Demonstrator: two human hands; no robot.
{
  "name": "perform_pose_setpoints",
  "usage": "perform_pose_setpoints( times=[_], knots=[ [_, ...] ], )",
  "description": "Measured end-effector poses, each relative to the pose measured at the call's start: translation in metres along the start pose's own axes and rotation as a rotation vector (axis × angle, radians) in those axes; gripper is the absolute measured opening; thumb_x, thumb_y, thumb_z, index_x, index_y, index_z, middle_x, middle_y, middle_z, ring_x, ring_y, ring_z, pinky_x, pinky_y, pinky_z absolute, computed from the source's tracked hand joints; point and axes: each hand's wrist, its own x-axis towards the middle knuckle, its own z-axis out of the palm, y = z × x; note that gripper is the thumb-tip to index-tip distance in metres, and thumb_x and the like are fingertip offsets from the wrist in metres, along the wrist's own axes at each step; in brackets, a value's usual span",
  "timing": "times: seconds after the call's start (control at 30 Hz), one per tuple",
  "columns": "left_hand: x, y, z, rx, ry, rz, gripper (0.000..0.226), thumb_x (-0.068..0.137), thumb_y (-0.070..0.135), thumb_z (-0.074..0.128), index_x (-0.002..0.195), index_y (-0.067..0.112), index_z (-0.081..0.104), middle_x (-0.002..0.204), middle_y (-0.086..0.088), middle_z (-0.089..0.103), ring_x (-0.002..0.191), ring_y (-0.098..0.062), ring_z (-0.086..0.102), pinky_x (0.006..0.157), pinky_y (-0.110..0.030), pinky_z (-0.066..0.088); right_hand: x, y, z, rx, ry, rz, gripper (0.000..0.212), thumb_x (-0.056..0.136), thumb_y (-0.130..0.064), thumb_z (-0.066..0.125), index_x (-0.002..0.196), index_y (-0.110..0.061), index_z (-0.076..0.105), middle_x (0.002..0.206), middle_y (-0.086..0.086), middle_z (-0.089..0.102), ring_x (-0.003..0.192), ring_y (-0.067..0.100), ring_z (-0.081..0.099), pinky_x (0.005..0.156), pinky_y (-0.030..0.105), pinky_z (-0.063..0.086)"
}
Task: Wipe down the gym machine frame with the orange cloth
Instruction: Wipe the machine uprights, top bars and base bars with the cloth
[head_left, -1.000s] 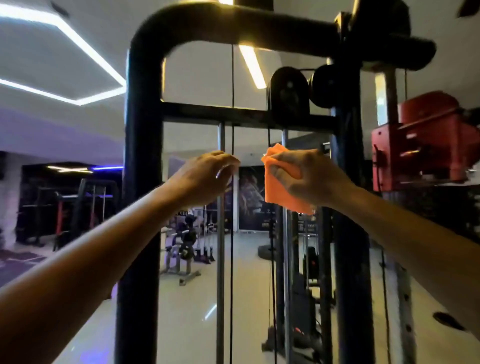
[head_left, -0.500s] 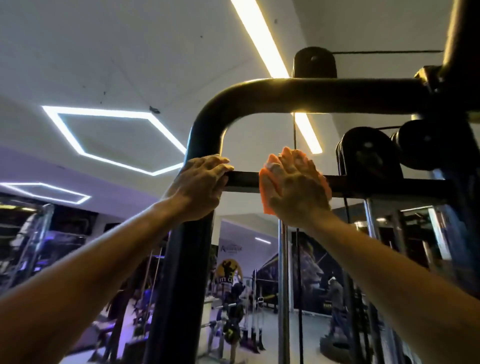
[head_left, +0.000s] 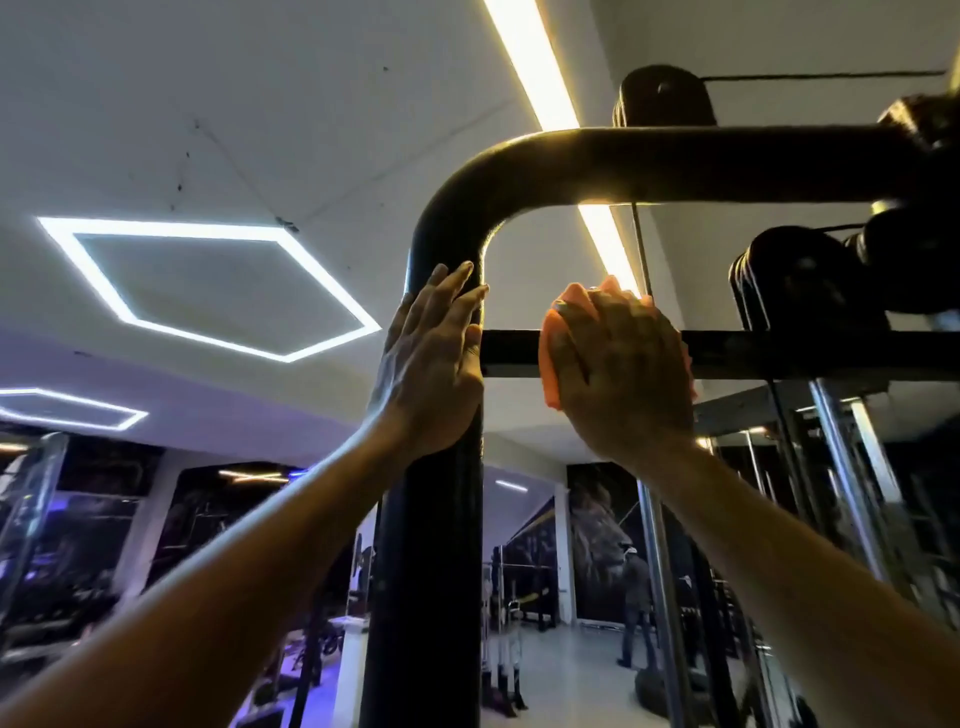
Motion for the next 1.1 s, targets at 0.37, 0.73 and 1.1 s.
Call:
perform_pose_setpoints(
  times=[0.37, 0.73, 1.1],
  knots=[
    [-0.001, -0.002, 0.002, -0.065, 0.032, -0.002, 0.049, 0.109, 0.02, 0.05, 0.158, 0.018, 0.052, 0.176, 0.004, 0.028, 0.166, -0.014, 0.008, 0.12, -0.01, -0.018, 0.005, -0.001, -0.013, -0.081, -0.068, -0.132, 0.061, 0.113, -0.058, 0.034, 0.157, -0.02, 0.052, 0.154, 0.01, 0.059, 0.14, 0.039, 0.058, 0.12, 0.059, 0.042],
    [-0.004, -0.004, 0.0, -0.142, 0.025, -0.015, 0.053, 0.102, 0.024, 0.045, 0.153, 0.017, 0.059, 0.176, 0.004, 0.03, 0.167, -0.015, 0.008, 0.125, -0.019, -0.016, 0.001, -0.017, -0.013, -0.073, -0.145, -0.202, 0.068, 0.113, -0.063, 0.026, 0.166, -0.024, 0.042, 0.165, 0.011, 0.048, 0.149, 0.039, 0.049, 0.125, 0.057, 0.036],
    [-0.005, -0.006, -0.003, -0.151, 0.009, -0.003, 0.053, 0.104, 0.031, 0.043, 0.151, 0.016, 0.061, 0.173, 0.001, 0.035, 0.167, -0.019, 0.011, 0.125, -0.018, -0.017, 0.0, -0.065, -0.01, -0.069, -0.064, -0.212, 0.066, 0.109, -0.057, 0.033, 0.156, -0.016, 0.055, 0.161, 0.015, 0.052, 0.15, 0.041, 0.048, 0.129, 0.052, 0.028]
  ],
)
